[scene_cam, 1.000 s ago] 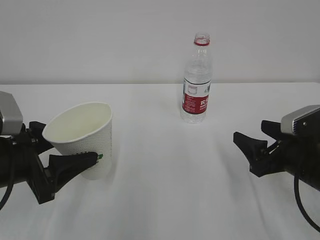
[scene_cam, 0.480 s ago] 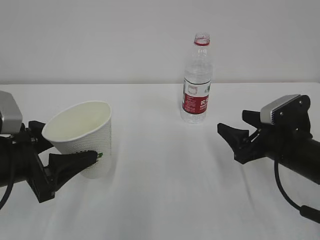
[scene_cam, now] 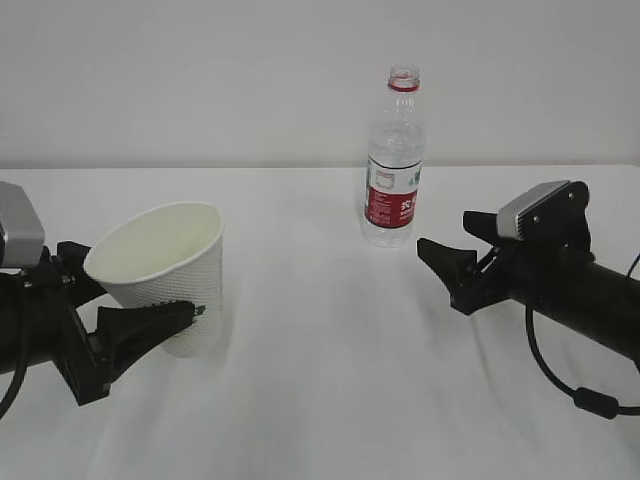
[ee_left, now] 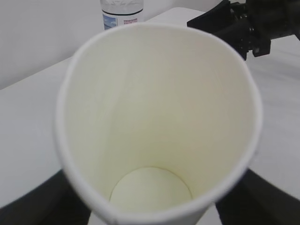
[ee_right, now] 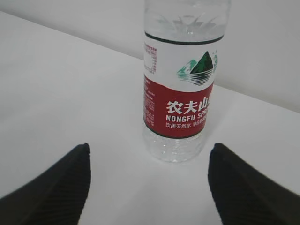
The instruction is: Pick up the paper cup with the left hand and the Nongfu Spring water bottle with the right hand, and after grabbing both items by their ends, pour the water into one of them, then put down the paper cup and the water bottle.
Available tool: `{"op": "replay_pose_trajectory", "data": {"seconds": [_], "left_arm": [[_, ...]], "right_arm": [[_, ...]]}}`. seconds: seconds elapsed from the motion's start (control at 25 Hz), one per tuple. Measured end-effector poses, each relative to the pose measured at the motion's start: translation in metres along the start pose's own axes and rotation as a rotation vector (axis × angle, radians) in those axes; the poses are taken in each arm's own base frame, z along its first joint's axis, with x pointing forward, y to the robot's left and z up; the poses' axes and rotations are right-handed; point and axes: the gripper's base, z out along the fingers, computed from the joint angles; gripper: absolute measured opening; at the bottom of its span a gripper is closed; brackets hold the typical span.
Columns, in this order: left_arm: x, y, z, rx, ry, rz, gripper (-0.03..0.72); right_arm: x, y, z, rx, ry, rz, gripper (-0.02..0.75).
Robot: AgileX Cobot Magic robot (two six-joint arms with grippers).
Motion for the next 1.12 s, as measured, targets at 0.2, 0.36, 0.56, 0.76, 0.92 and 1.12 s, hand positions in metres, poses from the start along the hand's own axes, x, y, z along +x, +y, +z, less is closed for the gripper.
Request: {"op": "replay_pose_trajectory", "data": {"seconds": [0.2,0.36,0.56,0.76,0.92,1.12], "left_arm": [[0.000,0.000,0.000,0.000,0.000,0.000,0.537],[0.000,0.000,0.000,0.000,0.000,0.000,0.537],[0.000,0.000,0.000,0.000,0.000,0.000,0.537],[0.000,0.000,0.000,0.000,0.000,0.000,0.536],[0.000,0.000,0.000,0.000,0.000,0.000,0.537],[0.000,0.000,0.000,-0.001,0.000,-0.001,0.536]], "right_arm": [[0.001,-0.005,0.011,-0.003,-0.014,-0.008,0.589],[0.003,-0.008,0.019,-0.007,-0.020,-0.013,0.589],[-0.002,-0.013,0.028,-0.010,-0.047,-0.025,0.591],[-0.004,-0.017,0.035,-0.011,-0.037,-0.009,0.664],[0.000,-0.018,0.040,-0.019,-0.033,0.005,0.672],[0.010,-0.012,0.048,-0.042,-0.023,0.017,0.673]]}}
